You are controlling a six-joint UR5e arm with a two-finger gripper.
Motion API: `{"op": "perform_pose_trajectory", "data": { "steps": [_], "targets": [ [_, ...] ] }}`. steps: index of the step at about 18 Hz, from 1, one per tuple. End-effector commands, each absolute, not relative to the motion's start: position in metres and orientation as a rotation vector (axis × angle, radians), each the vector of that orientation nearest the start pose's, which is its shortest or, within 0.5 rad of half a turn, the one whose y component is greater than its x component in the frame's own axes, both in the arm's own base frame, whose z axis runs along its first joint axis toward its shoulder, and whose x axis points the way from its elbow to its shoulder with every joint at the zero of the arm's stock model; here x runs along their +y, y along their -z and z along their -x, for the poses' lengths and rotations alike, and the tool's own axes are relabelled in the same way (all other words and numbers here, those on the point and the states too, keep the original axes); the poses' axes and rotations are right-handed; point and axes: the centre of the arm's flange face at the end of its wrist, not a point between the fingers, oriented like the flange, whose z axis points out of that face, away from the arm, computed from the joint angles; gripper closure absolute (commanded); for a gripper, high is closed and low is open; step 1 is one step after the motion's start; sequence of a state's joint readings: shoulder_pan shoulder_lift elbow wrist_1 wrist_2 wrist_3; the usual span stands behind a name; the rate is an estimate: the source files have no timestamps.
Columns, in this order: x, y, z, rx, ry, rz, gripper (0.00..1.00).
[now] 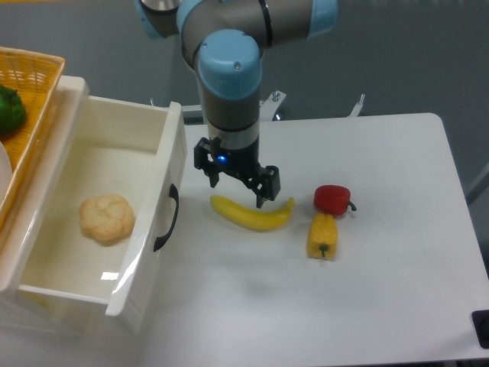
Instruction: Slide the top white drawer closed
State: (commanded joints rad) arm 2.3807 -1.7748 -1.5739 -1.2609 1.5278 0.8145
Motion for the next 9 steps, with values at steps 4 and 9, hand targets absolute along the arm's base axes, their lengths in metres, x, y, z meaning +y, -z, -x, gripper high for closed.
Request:
{"op": "perform_pose_trajectory", "data": {
  "steps": [4, 9],
  "targets": [
    [0.498, -0.404, 0.330, -0.008, -0.053, 3.041, 0.00],
    [0.492, -0.386, 0.337, -0.039, 0.007, 3.048, 0.00]
  ]
}}
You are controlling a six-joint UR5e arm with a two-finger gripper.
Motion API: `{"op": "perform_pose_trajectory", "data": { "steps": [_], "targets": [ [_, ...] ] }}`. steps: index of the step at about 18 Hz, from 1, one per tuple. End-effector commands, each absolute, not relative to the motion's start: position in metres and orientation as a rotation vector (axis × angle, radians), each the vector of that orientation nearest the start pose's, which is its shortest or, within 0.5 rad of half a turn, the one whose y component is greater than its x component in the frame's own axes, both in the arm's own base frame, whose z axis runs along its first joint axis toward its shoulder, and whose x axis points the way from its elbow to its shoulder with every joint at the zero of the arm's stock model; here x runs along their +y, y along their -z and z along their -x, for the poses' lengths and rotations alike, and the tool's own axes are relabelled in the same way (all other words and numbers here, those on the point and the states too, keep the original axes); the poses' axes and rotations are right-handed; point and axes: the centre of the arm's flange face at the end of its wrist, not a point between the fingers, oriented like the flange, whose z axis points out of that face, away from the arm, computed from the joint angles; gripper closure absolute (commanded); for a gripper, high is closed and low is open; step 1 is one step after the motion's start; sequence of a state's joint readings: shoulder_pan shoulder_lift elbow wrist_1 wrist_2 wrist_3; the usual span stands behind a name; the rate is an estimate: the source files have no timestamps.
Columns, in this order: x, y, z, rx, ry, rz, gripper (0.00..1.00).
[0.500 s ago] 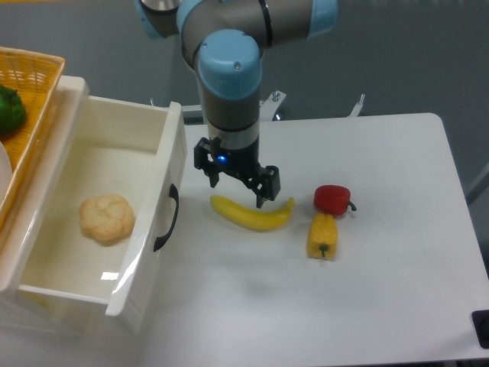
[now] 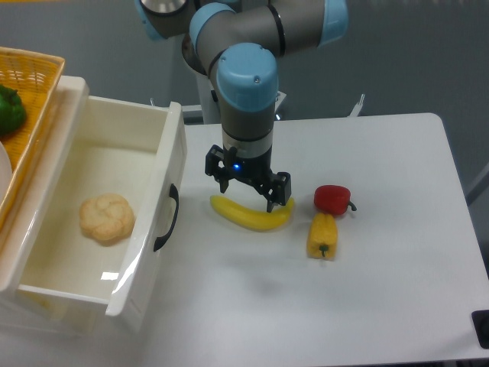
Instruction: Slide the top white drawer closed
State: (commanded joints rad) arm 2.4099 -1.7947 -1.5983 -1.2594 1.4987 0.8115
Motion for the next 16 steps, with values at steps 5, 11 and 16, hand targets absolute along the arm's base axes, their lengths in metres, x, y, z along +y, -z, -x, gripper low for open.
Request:
{"op": "perform_pose_trajectory", "data": {
  "steps": [5, 11, 16],
  "targets": [
    [0.490, -0.372, 0.337, -0.057, 0.031, 3.070, 0.00],
    [0.490, -0.367, 0.331, -0.152, 0.045, 3.078, 0.00],
    [0.492, -0.363, 0.332, -0.318, 0.052, 3.068, 0.00]
  ]
}}
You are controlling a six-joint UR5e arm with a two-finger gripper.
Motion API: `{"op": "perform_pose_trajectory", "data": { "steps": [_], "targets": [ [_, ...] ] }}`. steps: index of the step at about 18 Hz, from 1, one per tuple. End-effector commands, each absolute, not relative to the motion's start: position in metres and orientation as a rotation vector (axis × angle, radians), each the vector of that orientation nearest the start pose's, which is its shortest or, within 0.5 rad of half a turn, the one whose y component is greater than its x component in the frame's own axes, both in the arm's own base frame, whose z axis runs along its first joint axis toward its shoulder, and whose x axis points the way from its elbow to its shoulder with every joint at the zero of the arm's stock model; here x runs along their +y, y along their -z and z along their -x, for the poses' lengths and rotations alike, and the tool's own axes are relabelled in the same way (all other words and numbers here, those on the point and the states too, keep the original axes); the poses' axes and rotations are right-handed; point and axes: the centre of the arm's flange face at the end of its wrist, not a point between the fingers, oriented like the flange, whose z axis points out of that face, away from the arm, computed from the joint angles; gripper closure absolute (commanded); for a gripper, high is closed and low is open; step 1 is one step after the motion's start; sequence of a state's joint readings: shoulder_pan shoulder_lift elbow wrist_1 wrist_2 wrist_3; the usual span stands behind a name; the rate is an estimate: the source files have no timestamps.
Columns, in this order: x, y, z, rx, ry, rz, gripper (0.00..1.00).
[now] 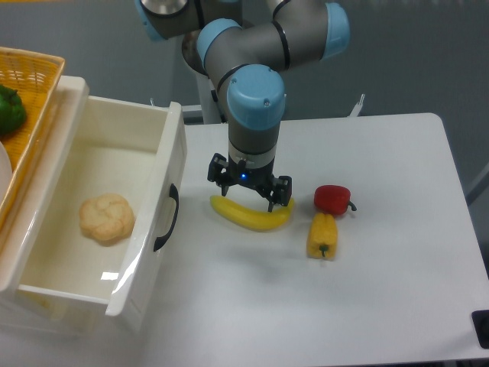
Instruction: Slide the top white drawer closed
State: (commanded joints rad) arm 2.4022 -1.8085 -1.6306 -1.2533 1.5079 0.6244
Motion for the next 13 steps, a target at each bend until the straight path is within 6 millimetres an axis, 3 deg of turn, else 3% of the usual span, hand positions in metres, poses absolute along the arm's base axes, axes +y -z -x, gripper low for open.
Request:
{"op": "perform_pose_trajectory", "data": {
  "steps": [13],
  "targets": [
    [0.507, -0.334, 0.346, -0.506, 0.054, 3.035, 0.00]
  ]
}}
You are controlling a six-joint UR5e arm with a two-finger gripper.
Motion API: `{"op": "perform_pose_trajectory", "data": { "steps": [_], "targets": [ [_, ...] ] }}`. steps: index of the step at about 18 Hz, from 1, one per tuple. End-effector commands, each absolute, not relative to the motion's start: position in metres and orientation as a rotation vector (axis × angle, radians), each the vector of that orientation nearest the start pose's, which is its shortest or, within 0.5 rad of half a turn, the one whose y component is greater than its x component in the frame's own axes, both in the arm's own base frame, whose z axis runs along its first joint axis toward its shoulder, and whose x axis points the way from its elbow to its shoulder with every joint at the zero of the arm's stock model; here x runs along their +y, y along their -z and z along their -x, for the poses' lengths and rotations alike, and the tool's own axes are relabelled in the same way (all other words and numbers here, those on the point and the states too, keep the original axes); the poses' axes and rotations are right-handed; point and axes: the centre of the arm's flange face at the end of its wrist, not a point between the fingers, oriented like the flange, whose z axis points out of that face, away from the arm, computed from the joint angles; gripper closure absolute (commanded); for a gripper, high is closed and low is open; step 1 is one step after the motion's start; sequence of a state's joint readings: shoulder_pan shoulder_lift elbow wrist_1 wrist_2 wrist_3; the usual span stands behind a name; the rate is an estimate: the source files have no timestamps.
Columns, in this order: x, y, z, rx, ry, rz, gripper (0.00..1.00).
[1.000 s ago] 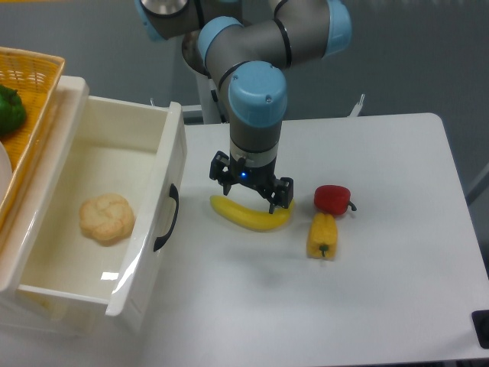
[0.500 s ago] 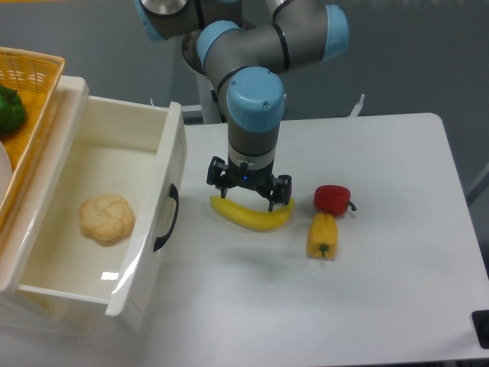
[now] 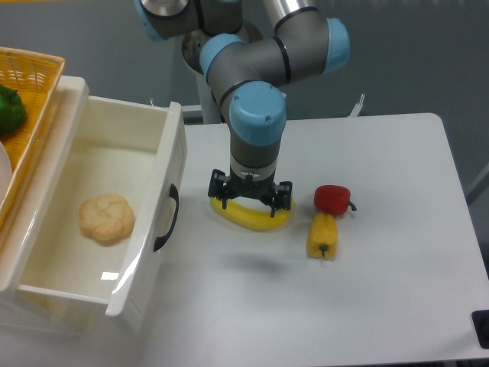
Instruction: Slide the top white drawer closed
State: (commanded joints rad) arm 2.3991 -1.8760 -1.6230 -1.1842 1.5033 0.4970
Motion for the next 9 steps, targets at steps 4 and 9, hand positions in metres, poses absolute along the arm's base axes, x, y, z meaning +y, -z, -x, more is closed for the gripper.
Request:
{"op": "perform_pose_trajectory", "data": {
  "steps": [4, 9],
  "targets": [
    [0.510, -0.330, 0.347, -0.506, 0.063, 3.034, 0.00],
    [0.518, -0.321, 0.344, -0.484, 0.079, 3.045, 0.00]
  ]
}}
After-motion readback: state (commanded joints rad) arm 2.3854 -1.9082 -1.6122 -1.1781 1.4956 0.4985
